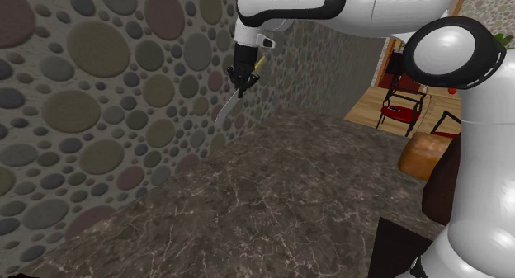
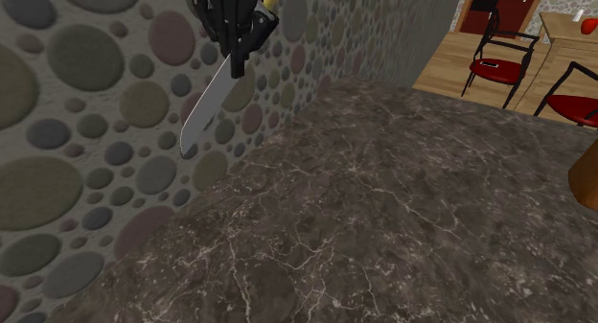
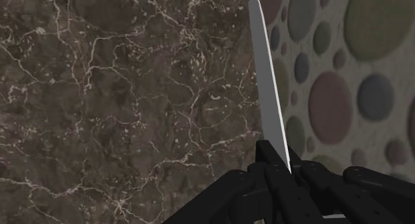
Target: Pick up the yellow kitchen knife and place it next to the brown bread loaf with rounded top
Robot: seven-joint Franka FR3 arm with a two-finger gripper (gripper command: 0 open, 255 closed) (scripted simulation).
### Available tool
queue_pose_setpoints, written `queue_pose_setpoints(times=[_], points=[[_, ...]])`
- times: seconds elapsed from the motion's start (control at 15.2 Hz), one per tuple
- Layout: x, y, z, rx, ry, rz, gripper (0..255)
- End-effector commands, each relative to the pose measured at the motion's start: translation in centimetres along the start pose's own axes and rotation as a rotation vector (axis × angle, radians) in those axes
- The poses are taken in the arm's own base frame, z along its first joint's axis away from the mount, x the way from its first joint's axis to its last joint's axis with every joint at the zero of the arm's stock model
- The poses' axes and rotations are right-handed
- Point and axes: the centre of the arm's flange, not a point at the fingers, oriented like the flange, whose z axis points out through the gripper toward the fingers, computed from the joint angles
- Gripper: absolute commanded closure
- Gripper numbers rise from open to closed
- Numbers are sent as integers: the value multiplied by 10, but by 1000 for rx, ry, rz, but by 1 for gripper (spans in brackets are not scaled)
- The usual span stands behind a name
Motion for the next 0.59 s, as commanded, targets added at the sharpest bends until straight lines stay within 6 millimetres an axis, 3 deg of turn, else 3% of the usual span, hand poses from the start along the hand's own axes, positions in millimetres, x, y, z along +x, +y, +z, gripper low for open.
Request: queue_pose_setpoints(times=[0.0, 0.53], points=[[13, 16, -5, 0, 0, 0, 255], [80, 96, -19, 0, 0, 0, 255]])
